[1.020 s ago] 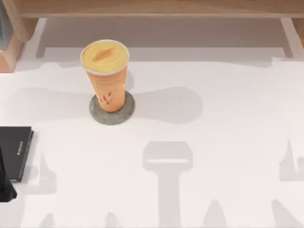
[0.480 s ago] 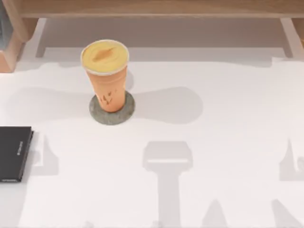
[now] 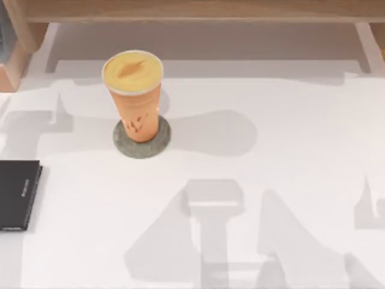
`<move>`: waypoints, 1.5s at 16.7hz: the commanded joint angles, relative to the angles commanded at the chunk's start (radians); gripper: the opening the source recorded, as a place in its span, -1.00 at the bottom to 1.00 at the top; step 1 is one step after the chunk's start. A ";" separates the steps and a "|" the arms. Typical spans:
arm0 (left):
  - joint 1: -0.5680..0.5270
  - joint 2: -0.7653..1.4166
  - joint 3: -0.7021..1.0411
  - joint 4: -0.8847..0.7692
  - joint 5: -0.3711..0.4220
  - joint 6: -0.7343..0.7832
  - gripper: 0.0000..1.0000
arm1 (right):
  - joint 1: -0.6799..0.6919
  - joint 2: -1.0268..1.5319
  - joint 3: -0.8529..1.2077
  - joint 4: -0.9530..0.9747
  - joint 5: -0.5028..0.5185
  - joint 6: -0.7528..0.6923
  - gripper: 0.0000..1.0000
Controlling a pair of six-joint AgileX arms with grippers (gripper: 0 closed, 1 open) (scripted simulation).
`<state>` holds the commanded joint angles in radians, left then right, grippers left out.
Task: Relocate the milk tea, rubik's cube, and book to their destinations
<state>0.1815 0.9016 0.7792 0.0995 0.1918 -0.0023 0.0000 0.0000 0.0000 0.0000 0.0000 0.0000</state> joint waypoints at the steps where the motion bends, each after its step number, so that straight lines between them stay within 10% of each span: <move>1: 0.014 0.118 0.062 0.053 0.016 0.000 1.00 | 0.000 0.000 0.000 0.000 0.000 0.000 1.00; 11: 0.112 0.985 0.511 0.473 0.137 -0.001 1.00 | 0.000 0.000 0.000 0.000 0.000 0.000 1.00; 25: 0.108 1.078 0.638 0.455 0.126 -0.002 1.00 | 0.000 0.000 0.000 0.000 0.000 0.000 1.00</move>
<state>0.2890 1.9796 1.4175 0.5547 0.3180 -0.0041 0.0000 0.0000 0.0000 0.0000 0.0000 0.0000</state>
